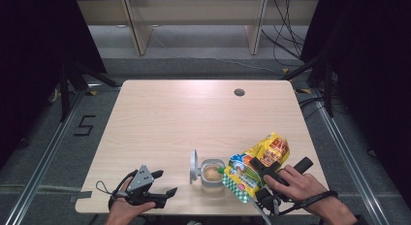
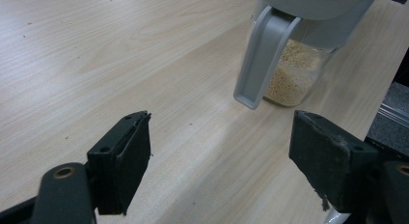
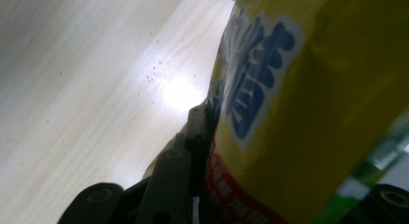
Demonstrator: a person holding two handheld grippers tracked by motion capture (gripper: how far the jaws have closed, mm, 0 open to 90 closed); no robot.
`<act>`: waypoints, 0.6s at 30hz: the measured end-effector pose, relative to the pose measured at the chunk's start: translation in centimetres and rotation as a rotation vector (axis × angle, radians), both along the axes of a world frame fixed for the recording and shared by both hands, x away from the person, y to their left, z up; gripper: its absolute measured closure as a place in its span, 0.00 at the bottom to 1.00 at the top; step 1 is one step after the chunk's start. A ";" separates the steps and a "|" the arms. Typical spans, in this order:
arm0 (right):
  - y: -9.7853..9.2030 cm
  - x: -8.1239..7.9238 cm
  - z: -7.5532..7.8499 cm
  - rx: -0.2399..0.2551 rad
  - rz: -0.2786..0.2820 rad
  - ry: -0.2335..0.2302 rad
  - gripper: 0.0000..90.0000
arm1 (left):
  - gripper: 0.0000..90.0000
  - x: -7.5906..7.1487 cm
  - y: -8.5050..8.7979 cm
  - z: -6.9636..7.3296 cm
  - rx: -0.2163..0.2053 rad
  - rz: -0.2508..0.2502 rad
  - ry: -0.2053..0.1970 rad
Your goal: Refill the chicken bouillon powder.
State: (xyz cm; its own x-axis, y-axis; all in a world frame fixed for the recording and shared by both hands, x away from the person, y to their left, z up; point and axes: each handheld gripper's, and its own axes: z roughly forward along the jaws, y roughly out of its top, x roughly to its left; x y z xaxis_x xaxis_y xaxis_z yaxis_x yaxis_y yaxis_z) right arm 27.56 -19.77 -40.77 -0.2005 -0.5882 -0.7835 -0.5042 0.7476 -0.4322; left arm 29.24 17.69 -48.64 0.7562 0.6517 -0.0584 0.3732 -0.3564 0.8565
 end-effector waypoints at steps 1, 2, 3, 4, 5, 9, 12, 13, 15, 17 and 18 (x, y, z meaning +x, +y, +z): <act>-0.1 -0.2 -0.2 0.024 -0.028 0.012 0.83 | 0.24 0.0 0.0 0.0 0.000 0.000 0.001; -0.2 -0.2 -0.3 0.037 -0.029 0.015 0.83 | 0.24 0.0 0.0 0.0 -0.001 0.000 0.002; -0.3 -0.3 -0.3 0.050 -0.031 0.017 0.83 | 0.24 0.0 0.0 0.0 -0.006 0.001 0.001; -0.4 -0.3 -0.3 0.050 -0.030 0.019 0.83 | 0.24 0.0 0.0 0.0 -0.005 0.001 0.001; -0.5 -0.4 -0.7 0.104 -0.050 0.050 0.83 | 0.24 0.0 0.0 0.0 0.000 0.001 0.003; -0.7 -0.3 -0.7 0.131 -0.047 0.069 0.84 | 0.24 0.0 0.0 0.0 0.001 0.000 0.000; -0.9 -0.3 -0.7 0.170 -0.057 0.081 0.84 | 0.24 0.0 0.0 0.0 0.000 0.000 0.001; -0.9 -0.3 -0.7 0.186 -0.058 0.087 0.84 | 0.24 0.0 0.0 0.0 0.000 0.001 0.001; -1.1 -0.5 -0.9 0.225 -0.082 0.103 0.84 | 0.24 0.0 0.0 0.0 0.001 0.001 0.001; -1.1 -0.4 -0.9 0.220 -0.063 0.099 0.84 | 0.24 0.0 0.0 0.0 0.002 -0.001 0.000; -1.1 -0.4 -0.9 0.228 -0.067 0.109 0.84 | 0.24 0.0 0.0 0.0 0.002 -0.001 -0.001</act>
State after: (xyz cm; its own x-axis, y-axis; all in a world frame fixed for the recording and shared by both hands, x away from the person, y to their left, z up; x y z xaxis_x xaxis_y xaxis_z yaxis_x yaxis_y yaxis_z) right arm 27.16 -20.91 -41.67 -0.3236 -0.3810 -0.8661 -0.4843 0.8531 -0.1943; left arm 29.23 17.69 -48.63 0.7570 0.6510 -0.0563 0.3720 -0.3585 0.8562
